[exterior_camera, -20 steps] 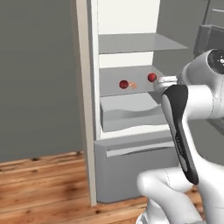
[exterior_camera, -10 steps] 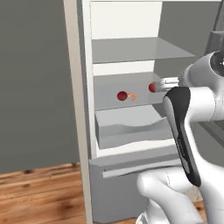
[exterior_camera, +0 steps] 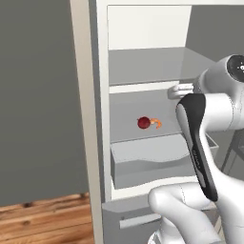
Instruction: Open the fridge, remove the pear, onion, and shrimp, and place them on any counter.
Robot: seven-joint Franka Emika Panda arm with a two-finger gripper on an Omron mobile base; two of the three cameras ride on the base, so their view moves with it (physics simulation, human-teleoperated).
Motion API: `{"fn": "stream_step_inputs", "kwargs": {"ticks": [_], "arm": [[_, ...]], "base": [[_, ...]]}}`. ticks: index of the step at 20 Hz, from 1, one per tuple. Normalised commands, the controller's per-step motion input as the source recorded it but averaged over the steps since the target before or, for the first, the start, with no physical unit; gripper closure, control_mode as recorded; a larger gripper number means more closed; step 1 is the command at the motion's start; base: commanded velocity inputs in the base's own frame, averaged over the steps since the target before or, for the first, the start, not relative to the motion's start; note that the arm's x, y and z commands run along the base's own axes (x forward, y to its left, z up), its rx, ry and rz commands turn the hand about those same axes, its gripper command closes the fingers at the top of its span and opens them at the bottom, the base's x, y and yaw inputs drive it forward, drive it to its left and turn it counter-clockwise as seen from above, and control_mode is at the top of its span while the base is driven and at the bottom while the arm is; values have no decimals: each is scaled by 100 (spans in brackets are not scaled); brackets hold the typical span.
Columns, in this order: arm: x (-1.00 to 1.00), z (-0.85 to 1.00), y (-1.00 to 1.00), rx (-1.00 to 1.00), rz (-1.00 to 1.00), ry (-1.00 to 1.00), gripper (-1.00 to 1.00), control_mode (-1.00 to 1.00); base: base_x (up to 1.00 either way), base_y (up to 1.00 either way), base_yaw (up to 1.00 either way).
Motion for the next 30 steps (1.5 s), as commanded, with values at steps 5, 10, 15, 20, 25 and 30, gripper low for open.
{"fn": "stream_step_inputs", "kwargs": {"ticks": [5,10,15,20,25,30], "arm": [[0,0,0,0,0,0,-100,100],[0,-7,0,0,0,2,-100,-100],[0,-54,10,4,0,13,-100,-100],[-3,-47,12,4,1,11,-100,-100],[17,-40,19,0,3,3,-100,-100],[21,-55,15,0,0,0,-100,-100]], "base": [[29,0,0],[0,0,0],[0,0,0],[0,0,0],[0,0,0],[0,0,0]]}}
